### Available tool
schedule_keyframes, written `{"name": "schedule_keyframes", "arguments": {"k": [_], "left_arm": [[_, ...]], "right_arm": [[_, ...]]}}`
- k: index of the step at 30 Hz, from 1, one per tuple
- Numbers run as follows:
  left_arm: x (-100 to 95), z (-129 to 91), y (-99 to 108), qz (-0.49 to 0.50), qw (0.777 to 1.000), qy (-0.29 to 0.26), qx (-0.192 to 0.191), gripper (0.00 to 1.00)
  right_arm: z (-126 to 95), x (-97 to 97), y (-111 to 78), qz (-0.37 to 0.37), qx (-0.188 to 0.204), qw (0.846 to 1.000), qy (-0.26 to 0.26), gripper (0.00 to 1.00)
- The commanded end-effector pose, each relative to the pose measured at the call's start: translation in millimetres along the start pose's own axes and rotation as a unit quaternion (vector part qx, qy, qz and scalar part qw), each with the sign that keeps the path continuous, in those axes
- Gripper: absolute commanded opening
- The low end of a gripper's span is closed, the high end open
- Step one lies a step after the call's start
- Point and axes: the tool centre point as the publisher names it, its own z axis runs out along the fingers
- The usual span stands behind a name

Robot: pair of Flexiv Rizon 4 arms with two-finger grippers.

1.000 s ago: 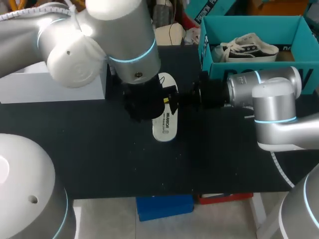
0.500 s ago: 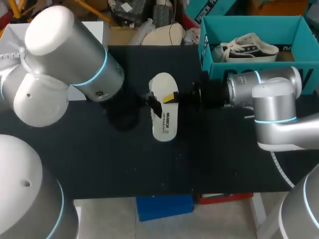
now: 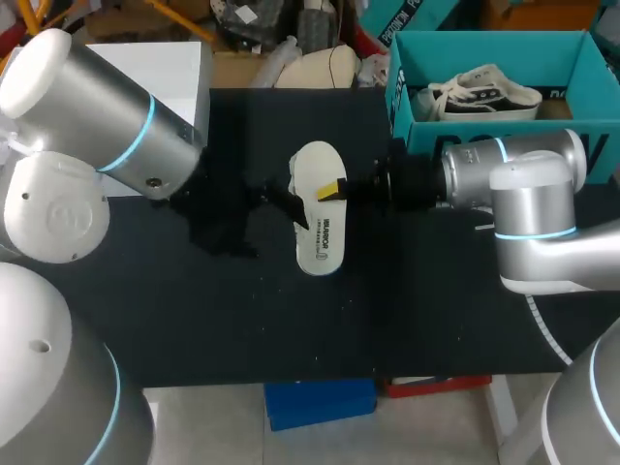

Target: Take the shoe out of the shoebox, open the shoe tongue, remove and reinsert the insole, then place the shoe into the shoebox

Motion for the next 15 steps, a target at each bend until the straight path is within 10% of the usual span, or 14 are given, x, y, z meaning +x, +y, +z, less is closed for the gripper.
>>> {"name": "schedule_keyframes", "arguments": {"k": [1, 15], "left_arm": [[7.4, 0.6, 5.4, 0.017, 0.979, -0.199, 0.031, 1.00], [7.8, 0.7, 3.4, 0.025, 0.977, -0.210, 0.023, 1.00]], "right_arm": [[0.5, 0.5, -0.6, 0.000, -0.001, 1.000, -0.001, 0.00], [0.5, 0.5, -0.6, 0.000, -0.001, 1.000, -0.001, 0.00]]}}
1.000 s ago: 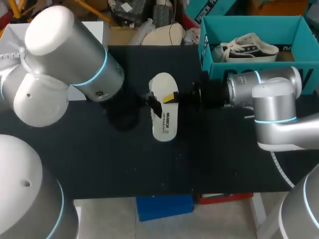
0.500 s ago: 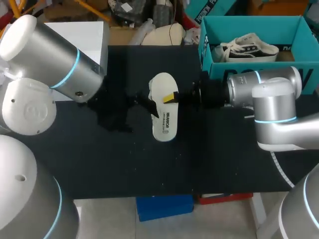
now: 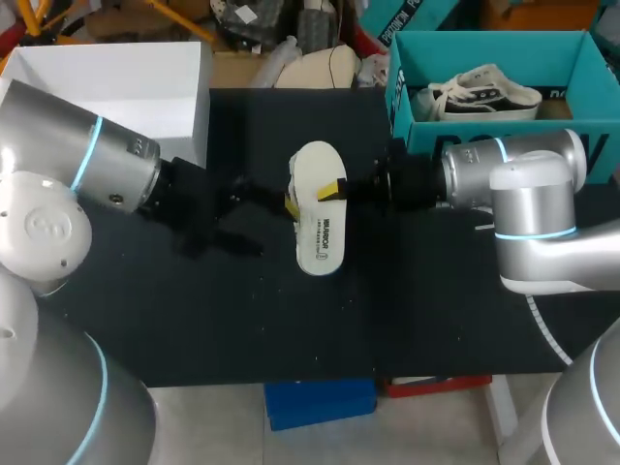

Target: Take the shoe out of the shoebox, open the shoe tongue, remove and reinsert the insole, then place the shoe into the shoebox

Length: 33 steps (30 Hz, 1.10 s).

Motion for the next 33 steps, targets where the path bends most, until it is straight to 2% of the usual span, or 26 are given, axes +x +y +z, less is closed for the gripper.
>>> {"name": "schedule_keyframes", "arguments": {"k": [1, 8, 9, 11, 12, 15, 21, 25, 33], "left_arm": [[4.2, 0, -4, 0.002, 0.998, -0.057, -0.005, 1.00], [4.2, 0, -4, 0.002, 0.998, -0.057, -0.005, 1.00], [4.5, 1, -4, 0.013, 0.997, -0.055, -0.048, 1.00], [5.5, 1, -5, 0.016, 0.993, -0.085, -0.085, 1.00], [6.9, 0, -5, 0.025, 0.990, -0.081, -0.113, 1.00], [13.3, -2, -5, 0.030, 0.983, -0.114, -0.145, 1.00], [25.4, -1, 1, 0.014, 0.970, -0.200, -0.134, 1.00], [29.2, 3, 9, 0.008, 0.964, -0.238, -0.122, 1.00], [25.8, 11, 27, 0.031, 0.956, -0.267, -0.121, 1.00]], "right_arm": [[1, 0.5, -0.6, 0.000, -0.001, 1.000, -0.001, 0.00], [1, 0.5, -0.6, 0.000, -0.001, 1.000, -0.001, 0.00], [1, 0.5, -0.6, 0.000, -0.001, 1.000, -0.001, 0.00], [1, 0.5, -0.6, 0.000, -0.001, 1.000, -0.001, 0.00], [1, 0.5, -0.6, 0.000, -0.001, 1.000, -0.001, 0.00], [1, 0.5, -0.6, 0.000, -0.001, 1.000, -0.001, 0.00], [1, 0.5, -0.6, 0.000, -0.001, 1.000, -0.001, 0.00], [1, 0.5, -0.6, 0.000, -0.001, 1.000, -0.001, 0.00], [1, 0.5, -0.6, 0.000, -0.001, 1.000, -0.001, 0.00]]}}
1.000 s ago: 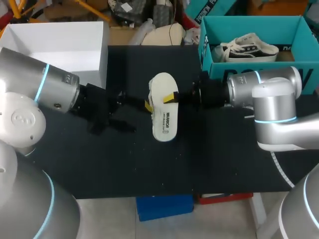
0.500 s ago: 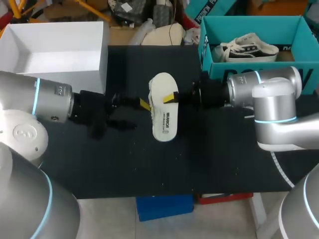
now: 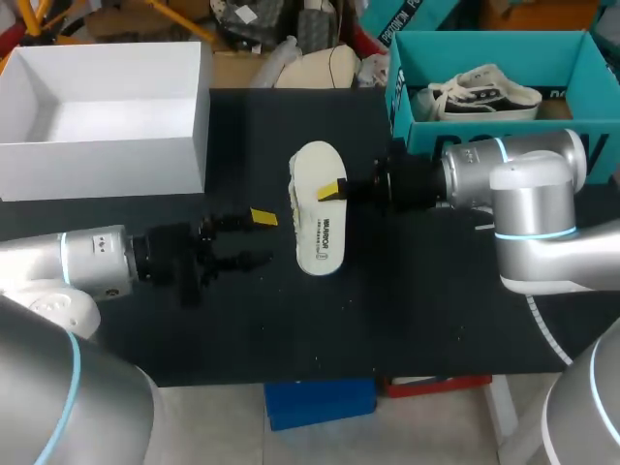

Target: Take the shoe out of the shoebox, open the shoe tongue, remove and reinsert the insole, then place the shoe into the shoebox

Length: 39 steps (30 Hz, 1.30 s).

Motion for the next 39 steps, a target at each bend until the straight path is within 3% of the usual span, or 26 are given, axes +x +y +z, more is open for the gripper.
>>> {"name": "schedule_keyframes", "arguments": {"k": [1, 8, 9, 10, 12, 14, 15, 20, 28, 33, 39], "left_arm": [[3.3, 14, 11, 0.015, 1.000, -0.025, 0.006, 1.00], [8.9, 28, 22, 0.026, 0.999, -0.027, 0.013, 0.99], [12.0, 31, 26, 0.026, 0.999, -0.027, 0.013, 0.84], [13.8, 33, 28, 0.025, 0.999, -0.027, 0.013, 0.78], [16.3, 38, 31, 0.026, 0.999, -0.027, 0.013, 0.74], [17.9, 44, 34, 0.026, 0.999, -0.028, 0.014, 0.61], [18.3, 46, 34, 0.026, 0.999, -0.028, 0.014, 0.59], [19.8, 59, 34, 0.025, 0.999, -0.032, 0.022, 0.59], [19.0, 73, 35, 0.026, 0.999, -0.034, 0.032, 0.42], [17.0, 80, 37, 0.027, 0.998, -0.035, 0.037, 0.41], [15.0, 84, 39, 0.025, 0.998, -0.037, 0.040, 0.33]], "right_arm": [[1, 0.5, -0.6, 0.000, -0.001, 1.000, -0.001, 0.00], [1, 0.5, -0.6, 0.000, -0.001, 1.000, -0.001, 0.00], [1, 0.5, -0.6, 0.000, -0.001, 1.000, -0.001, 0.00], [1, 0.5, -0.6, 0.000, -0.001, 1.000, -0.001, 0.00], [1, 0.5, -0.6, 0.000, -0.001, 1.000, -0.001, 0.00], [1, 0.5, -0.6, 0.000, -0.001, 1.000, -0.001, 0.00], [1, 0.5, -0.6, 0.000, -0.001, 1.000, -0.001, 0.00], [1, 0.5, -0.6, 0.000, -0.001, 1.000, -0.001, 0.00], [1, 0.5, -0.6, 0.000, -0.001, 1.000, -0.001, 0.00], [1, 0.5, -0.6, 0.000, -0.001, 1.000, -0.001, 0.00], [1, 0.5, -0.6, 0.000, -0.001, 1.000, -0.001, 0.00]]}}
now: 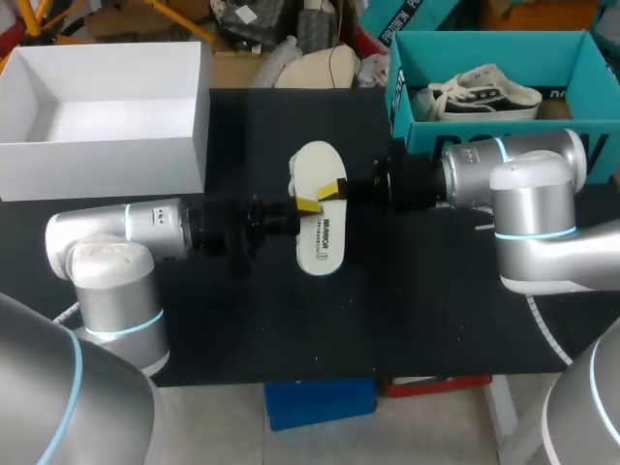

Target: Take the shoe out of the shoebox, open the shoe tongue, remove and reinsert the insole, then place the shoe into the shoebox

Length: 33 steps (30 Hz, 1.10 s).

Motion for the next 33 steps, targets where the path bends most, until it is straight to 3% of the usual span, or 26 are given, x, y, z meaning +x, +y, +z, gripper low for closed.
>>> {"name": "schedule_keyframes", "arguments": {"k": [1, 11, 14, 18, 19, 20, 21, 33], "left_arm": [[1.1, 5, 2, 0.001, 1.000, 0.001, 0.001, 0.32], [-4.2, 10, 4, 0.007, 1.000, -0.007, 0.005, 0.20], [-4.7, 11, 4, 0.009, 1.000, -0.009, 0.006, 0.02], [-4.4, 13, 2, 0.010, 1.000, -0.008, 0.010, 0.00], [-4.2, 13, 2, 0.009, 1.000, -0.008, 0.010, 0.00], [-4.1, 13, 1, 0.008, 1.000, -0.008, 0.010, 0.00], [-4.1, 13, -1, 0.006, 1.000, -0.007, 0.009, 0.00], [-8.3, -10, -29, 0.010, 0.990, 0.139, -0.004, 0.00]], "right_arm": [[1, 0.5, -0.6, 0.000, -0.001, 1.000, -0.001, 0.00], [1, 0.5, -0.6, 0.000, -0.001, 1.000, -0.001, 0.00], [1, 0.5, -0.6, 0.000, -0.001, 1.000, -0.001, 0.00], [1, 0.5, -0.6, 0.000, -0.001, 1.000, -0.001, 0.00], [0, 0.8, -0.6, 0.002, -0.004, 1.000, 0.000, 0.20], [-2, 1.8, -0.8, 0.002, -0.009, 1.000, 0.002, 0.94], [-4, 3.2, -1.0, -0.002, -0.014, 1.000, 0.004, 1.00], [-41, -0.6, -27.3, -0.033, -0.066, 0.991, -0.111, 1.00]]}}
